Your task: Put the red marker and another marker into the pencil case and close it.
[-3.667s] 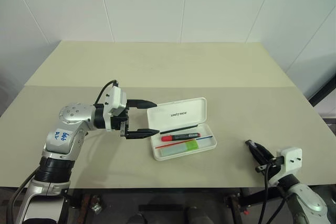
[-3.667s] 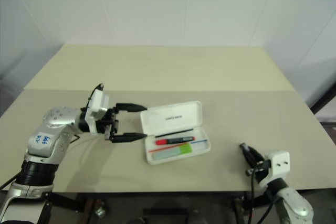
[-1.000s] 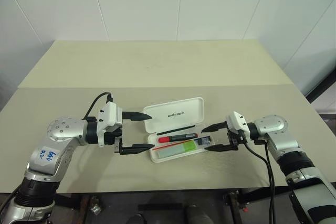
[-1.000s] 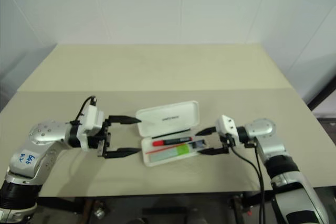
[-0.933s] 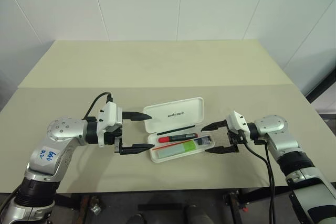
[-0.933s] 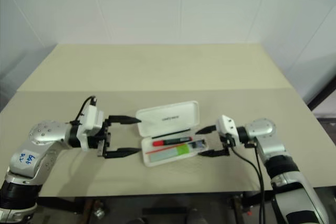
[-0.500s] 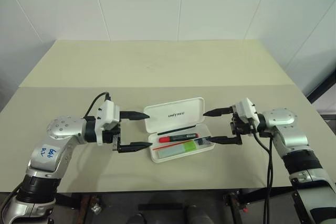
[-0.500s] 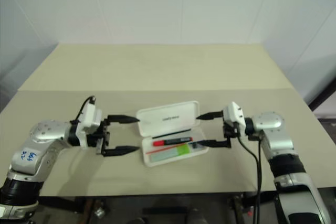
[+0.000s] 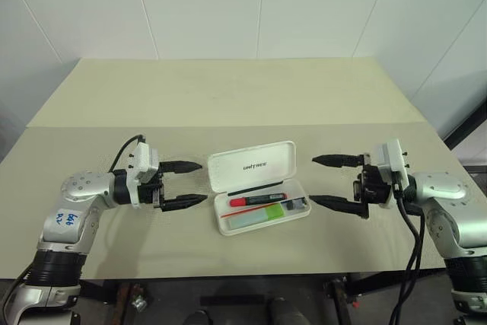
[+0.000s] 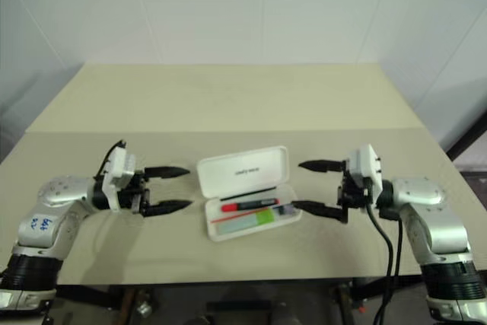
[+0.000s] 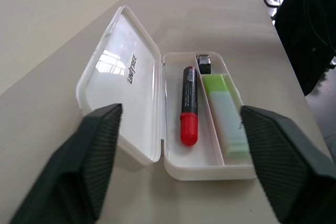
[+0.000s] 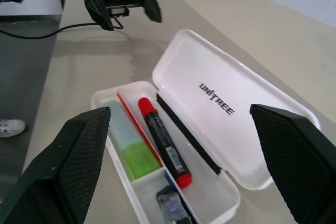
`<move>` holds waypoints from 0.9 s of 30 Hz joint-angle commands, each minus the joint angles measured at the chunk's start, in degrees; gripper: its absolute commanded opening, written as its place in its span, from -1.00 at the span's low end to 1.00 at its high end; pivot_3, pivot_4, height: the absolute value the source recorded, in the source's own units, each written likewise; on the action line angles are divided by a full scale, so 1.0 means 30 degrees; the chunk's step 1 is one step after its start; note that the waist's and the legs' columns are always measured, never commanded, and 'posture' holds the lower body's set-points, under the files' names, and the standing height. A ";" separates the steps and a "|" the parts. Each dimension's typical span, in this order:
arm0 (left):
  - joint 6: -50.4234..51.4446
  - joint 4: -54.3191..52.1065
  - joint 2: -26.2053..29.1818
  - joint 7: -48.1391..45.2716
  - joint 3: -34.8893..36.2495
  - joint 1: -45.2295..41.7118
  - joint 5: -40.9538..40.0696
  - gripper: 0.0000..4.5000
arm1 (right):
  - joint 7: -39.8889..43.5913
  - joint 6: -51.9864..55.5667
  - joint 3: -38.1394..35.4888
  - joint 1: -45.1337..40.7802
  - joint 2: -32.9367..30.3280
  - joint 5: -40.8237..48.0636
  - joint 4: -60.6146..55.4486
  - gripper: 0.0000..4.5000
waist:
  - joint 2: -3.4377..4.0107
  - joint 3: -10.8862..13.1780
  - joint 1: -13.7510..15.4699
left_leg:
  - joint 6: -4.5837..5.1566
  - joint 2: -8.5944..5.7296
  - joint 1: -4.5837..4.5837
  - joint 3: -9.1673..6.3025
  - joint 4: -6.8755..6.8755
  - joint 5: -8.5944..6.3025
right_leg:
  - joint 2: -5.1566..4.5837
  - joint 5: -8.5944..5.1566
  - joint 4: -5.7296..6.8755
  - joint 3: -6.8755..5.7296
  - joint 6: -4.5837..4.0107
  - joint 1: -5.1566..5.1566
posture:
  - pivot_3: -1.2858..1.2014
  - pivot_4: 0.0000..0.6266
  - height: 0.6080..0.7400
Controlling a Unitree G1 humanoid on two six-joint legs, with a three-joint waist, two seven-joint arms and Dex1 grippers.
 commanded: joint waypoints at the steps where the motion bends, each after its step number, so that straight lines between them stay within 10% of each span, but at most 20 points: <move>1: -0.0475 -0.0117 -0.0159 0.0050 0.0229 -0.0342 -0.0153 0.14 | -0.0342 -0.0743 -0.0754 0.0645 -0.0169 -0.0169 -0.0838 1.00 | 0.0000 0.0000 0.0003 | 0.0000 0.0002 0.0000 -0.0003 -0.0004 0.0000 | 0.0003 -0.0004 0.0003 -0.0002 -0.0001 -0.0004 | 0.03 -0.52 1.00; 9: -0.1122 0.0732 -0.0188 0.0176 0.0157 -0.0752 0.0512 -0.99 | -0.0410 -0.1304 -0.0824 0.1152 -0.0302 -0.0350 -0.0667 1.00 | 0.0000 0.0000 -0.0022 | 0.0000 0.0001 0.0003 0.0001 0.0002 0.0001 | 0.0004 -0.0007 0.0033 0.0002 0.0003 -0.0013 | 0.03 -0.52 1.00; 27: -0.5460 0.5381 -0.2106 0.5906 0.0304 -0.3139 0.4044 -0.99 | -0.0711 -0.1811 -0.1075 0.1533 -0.0505 -0.0691 -0.0437 1.00 | -0.0001 0.0000 0.0072 | -0.0001 -0.0005 -0.0009 -0.0003 0.0015 0.0002 | 0.0002 -0.0006 0.0063 0.0002 0.0011 -0.0035 | 0.03 -0.52 1.00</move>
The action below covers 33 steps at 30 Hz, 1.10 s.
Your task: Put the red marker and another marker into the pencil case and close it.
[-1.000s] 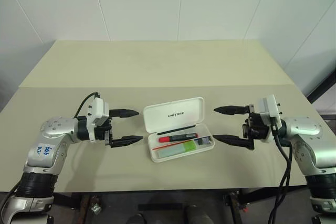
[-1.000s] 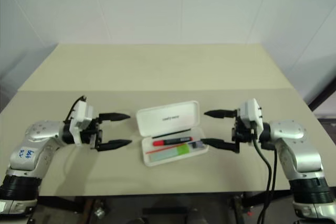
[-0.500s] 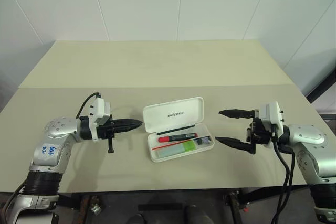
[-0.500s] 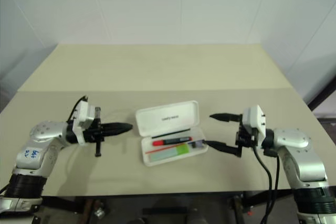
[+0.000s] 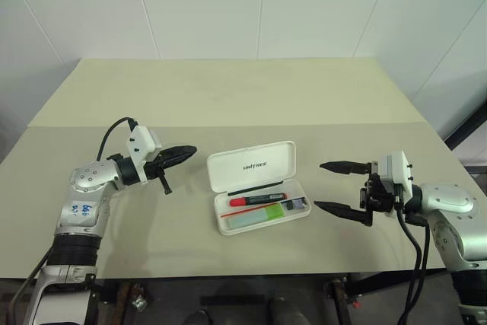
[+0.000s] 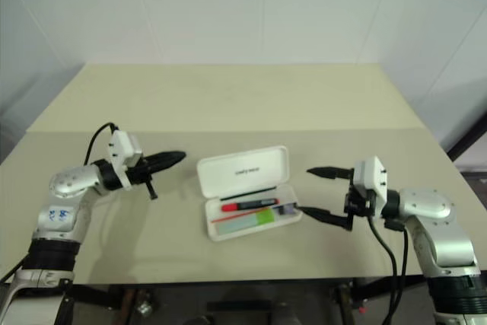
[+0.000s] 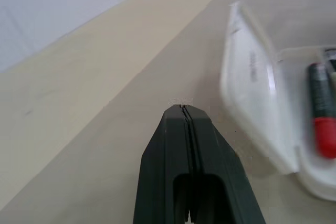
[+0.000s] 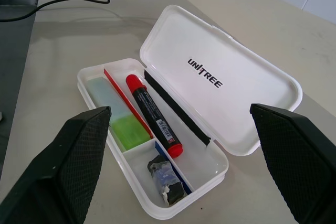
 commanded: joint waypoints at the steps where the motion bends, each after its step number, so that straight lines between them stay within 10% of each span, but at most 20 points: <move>1: -0.0546 0.0154 -0.0321 0.0640 -0.0062 -0.0570 0.0417 -0.99 | -0.0256 -0.0307 -0.0900 0.0132 -0.0354 0.0100 -0.0446 1.00 | -0.0001 0.0000 0.0018 | 0.0000 -0.0001 -0.0004 -0.0001 0.0001 0.0000 | 0.0001 0.0001 0.0001 -0.0001 0.0001 -0.0001 | 0.03 -0.52 1.00; 33: -0.0384 -0.0759 -0.2027 -0.5075 -0.2152 -0.1137 -0.1340 -0.99 | -0.0681 -0.0472 -0.1032 0.0649 -0.0299 -0.0179 -0.0611 1.00 | -0.0002 -0.0001 0.0401 | -0.0005 -0.0012 -0.0015 -0.0002 0.0037 0.0004 | 0.0003 0.0000 0.0023 0.0002 0.0009 -0.0007 | 0.03 -0.52 1.00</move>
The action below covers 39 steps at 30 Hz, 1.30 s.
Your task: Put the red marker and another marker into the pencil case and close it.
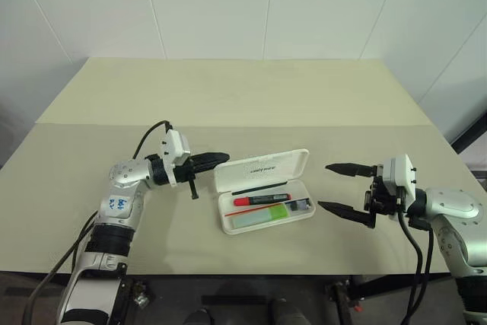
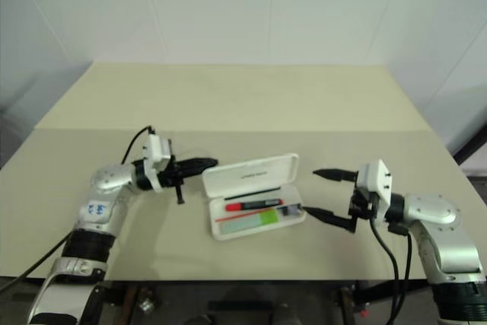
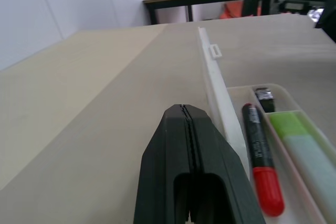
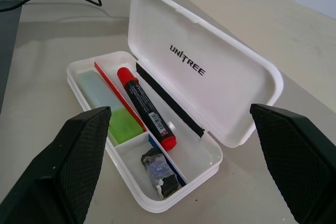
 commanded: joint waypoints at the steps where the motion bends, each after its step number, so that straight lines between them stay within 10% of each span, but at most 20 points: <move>1: 0.0228 -0.1236 0.0387 -0.0919 -0.0441 0.0296 -0.0212 -0.99 | -0.0034 -0.0415 -0.0561 -0.0156 -0.0271 0.0076 -0.0427 1.00 | 0.0000 0.0000 0.0008 | 0.0000 0.0000 0.0000 0.0001 0.0001 0.0000 | 0.0001 0.0000 0.0000 0.0000 0.0000 0.0000 | 0.03 -0.52 1.00; 39: 0.6577 -0.3604 0.0579 -0.2347 -0.7024 -0.1440 0.4221 -0.99 | -0.3849 0.1020 -0.2754 0.3839 -0.0309 0.0771 -0.5080 1.00 | -0.0002 -0.0001 0.0018 | 0.0002 -0.0005 -0.0010 0.0009 0.0070 0.0000 | 0.0008 -0.0091 -0.0024 0.0022 -0.0130 0.0026 | 0.03 -0.52 1.00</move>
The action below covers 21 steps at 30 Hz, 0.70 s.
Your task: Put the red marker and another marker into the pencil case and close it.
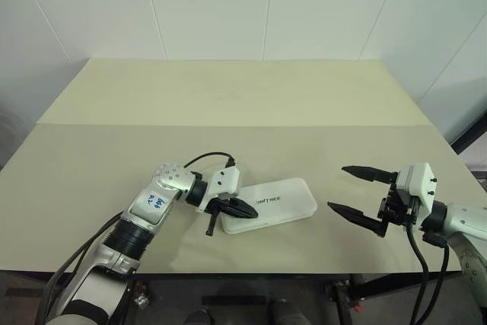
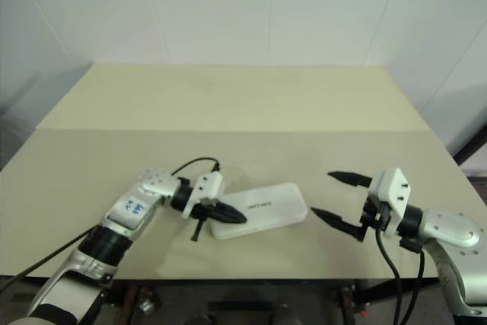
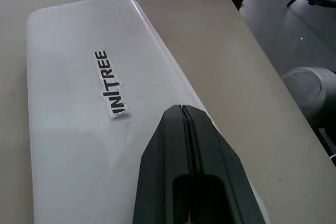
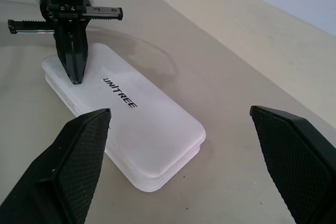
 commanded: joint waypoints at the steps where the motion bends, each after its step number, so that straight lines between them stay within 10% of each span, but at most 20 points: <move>1: 0.0680 -0.0816 0.0193 0.0316 -0.0342 -0.0168 0.0505 -0.99 | -0.0284 -0.0301 -0.0484 -0.0001 0.0195 0.0308 -0.0685 1.00 | 0.0000 0.0000 -0.0002 | 0.0001 0.0000 0.0000 0.0001 0.0003 0.0000 | 0.0000 0.0000 0.0000 0.0001 0.0000 0.0000 | 0.03 -0.52 1.00; 21: 0.1580 -0.3910 -0.0245 0.1431 0.7019 0.1968 -0.6805 -0.99 | 0.0883 -0.0705 0.1024 -0.2087 0.0613 -0.0015 0.1131 1.00 | -0.0001 0.0002 -0.0065 | 0.0001 0.0010 0.0000 -0.0005 -0.0011 0.0000 | 0.0000 0.0023 0.0005 -0.0005 0.0061 -0.0002 | 0.03 -0.52 1.00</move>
